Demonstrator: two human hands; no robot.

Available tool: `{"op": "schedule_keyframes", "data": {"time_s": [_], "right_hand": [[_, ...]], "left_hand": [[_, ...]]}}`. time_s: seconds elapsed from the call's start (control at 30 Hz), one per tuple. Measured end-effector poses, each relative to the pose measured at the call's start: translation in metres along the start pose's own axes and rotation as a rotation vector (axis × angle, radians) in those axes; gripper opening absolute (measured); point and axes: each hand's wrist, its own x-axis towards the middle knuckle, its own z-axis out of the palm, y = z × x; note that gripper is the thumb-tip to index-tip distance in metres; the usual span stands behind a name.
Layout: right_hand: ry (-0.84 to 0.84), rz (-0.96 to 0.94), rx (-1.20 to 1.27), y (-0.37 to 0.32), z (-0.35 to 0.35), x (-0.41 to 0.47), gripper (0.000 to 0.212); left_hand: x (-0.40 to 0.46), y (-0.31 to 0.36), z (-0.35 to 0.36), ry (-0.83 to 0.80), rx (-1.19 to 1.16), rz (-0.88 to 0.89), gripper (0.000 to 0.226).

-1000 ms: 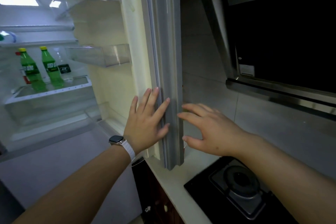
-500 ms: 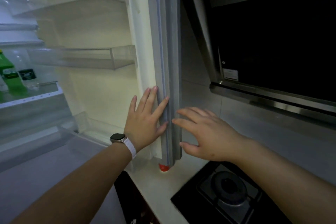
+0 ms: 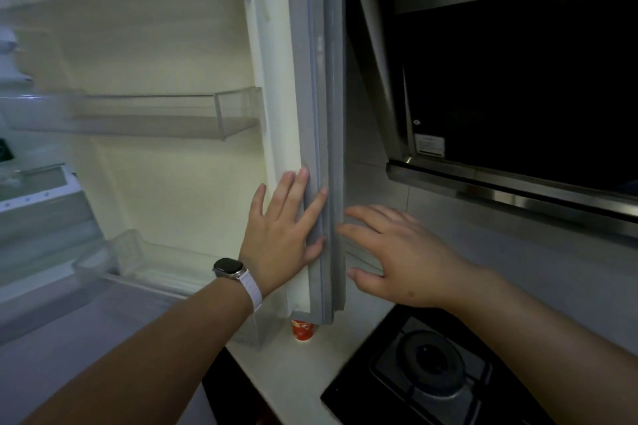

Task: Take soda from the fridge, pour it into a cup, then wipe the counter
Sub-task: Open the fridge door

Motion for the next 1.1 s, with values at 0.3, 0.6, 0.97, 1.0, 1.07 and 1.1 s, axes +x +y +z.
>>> {"op": "schedule_keyframes", "data": {"time_s": [0.3, 0.6, 0.97, 1.0, 1.07, 1.1], "right_hand": [[-0.01, 0.008, 0.012, -0.007, 0.004, 0.002, 0.061], [0.013, -0.082, 0.065, -0.016, -0.001, -0.002, 0.062], [0.03, -0.391, 0.191, -0.071, 0.002, 0.03, 0.061], [0.035, -0.421, 0.207, -0.079, 0.004, 0.034, 0.06], [0.045, -0.467, 0.236, -0.095, 0.009, 0.043, 0.059], [0.052, -0.484, 0.248, -0.103, 0.011, 0.048, 0.059]], "left_hand": [[0.0, 0.003, -0.009, -0.072, 0.026, -0.011, 0.077], [-0.011, -0.005, -0.05, -0.041, -0.245, 0.016, 0.053], [-0.099, -0.073, -0.112, -0.348, -0.041, -0.153, 0.055], [-0.107, -0.077, -0.121, -0.382, -0.011, -0.187, 0.057], [-0.124, -0.086, -0.139, -0.44, 0.043, -0.248, 0.06], [-0.131, -0.09, -0.148, -0.463, 0.068, -0.272, 0.061]]}}
